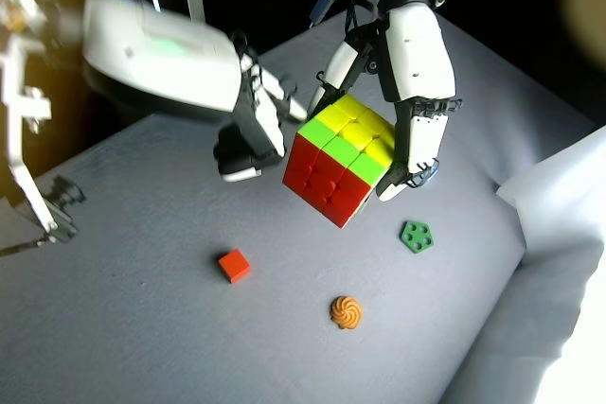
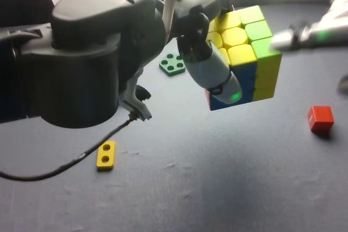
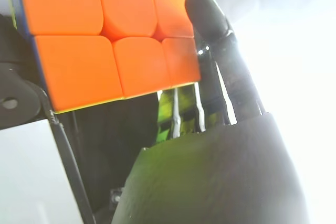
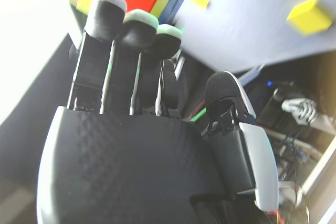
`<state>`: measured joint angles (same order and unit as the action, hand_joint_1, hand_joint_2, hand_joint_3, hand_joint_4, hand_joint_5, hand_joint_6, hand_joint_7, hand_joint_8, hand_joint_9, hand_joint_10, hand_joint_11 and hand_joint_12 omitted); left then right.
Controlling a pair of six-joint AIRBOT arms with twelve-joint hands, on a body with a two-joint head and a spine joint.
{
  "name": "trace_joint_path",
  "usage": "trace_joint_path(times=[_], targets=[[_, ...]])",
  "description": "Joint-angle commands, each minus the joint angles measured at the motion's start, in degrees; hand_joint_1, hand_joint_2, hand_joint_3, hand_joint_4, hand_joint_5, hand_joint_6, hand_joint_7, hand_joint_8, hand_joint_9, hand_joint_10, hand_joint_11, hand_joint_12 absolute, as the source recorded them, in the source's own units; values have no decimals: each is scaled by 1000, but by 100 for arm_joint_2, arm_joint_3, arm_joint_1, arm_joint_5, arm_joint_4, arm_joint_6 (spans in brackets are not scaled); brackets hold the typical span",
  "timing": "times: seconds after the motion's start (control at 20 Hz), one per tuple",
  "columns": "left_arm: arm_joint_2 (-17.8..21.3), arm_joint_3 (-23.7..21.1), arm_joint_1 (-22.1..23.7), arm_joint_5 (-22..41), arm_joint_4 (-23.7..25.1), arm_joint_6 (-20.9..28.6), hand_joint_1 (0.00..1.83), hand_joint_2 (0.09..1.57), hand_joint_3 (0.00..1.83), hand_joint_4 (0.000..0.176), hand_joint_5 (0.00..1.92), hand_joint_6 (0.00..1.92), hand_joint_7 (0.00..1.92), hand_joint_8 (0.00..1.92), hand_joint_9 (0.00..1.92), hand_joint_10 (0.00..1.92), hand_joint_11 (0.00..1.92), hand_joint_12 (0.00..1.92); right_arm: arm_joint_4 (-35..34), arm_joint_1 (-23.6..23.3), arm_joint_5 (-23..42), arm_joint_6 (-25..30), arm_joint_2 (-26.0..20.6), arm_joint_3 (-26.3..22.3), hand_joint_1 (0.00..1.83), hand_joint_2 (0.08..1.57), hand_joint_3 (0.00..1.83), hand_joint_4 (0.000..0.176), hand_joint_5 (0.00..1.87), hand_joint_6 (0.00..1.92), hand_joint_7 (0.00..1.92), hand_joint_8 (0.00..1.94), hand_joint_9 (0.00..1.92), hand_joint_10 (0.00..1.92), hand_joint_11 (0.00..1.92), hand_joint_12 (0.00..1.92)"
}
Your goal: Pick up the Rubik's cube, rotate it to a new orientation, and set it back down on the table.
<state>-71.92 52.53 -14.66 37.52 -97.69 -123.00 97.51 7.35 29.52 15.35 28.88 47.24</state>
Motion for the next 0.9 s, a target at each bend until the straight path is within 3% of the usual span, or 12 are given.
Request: trace_joint_path(times=[0.0, 0.15, 0.35, 0.5, 0.85], targets=[[15, 21, 25, -193, 480, 67, 1365, 1137, 1, 0, 911, 1045, 949, 1010, 818, 1367, 529, 1525, -400, -150, -54, -10, -41, 11, 0, 1536, 0, 0, 318, 3, 714, 1939, 797, 1921, 749, 1921], [19, 74, -190, -313, 1007, 303, 1369, 1132, 0, 0, 902, 1048, 966, 987, 840, 1343, 571, 1494, -829, -261, -204, -184, -129, 12, 0, 1538, 0, 0, 321, 6, 714, 1899, 788, 1921, 731, 1921], [24, 158, -566, -574, 1524, 549, 1366, 1141, 0, 0, 886, 1078, 938, 1024, 835, 1351, 595, 1462, -1799, -263, -654, -824, -134, 43, 0, 1535, 0, 0, 327, 2, 736, 1914, 792, 1921, 713, 1921], [18, 184, -785, -586, 1793, 717, 1367, 1141, 1, 0, 855, 1155, 956, 972, 844, 1328, 603, 1432, -1862, -264, -604, -824, -138, 45, 0, 1532, 0, 0, 318, 4, 704, 1941, 772, 1921, 701, 1921], [10, 359, -1259, -608, 2506, 1269, 1365, 1142, 0, 0, 876, 1127, 942, 997, 831, 1339, 566, 1460, -1862, -255, -551, -824, -140, 44, 0, 1536, 0, 0, 343, 1, 762, 1914, 814, 1921, 734, 1921]])
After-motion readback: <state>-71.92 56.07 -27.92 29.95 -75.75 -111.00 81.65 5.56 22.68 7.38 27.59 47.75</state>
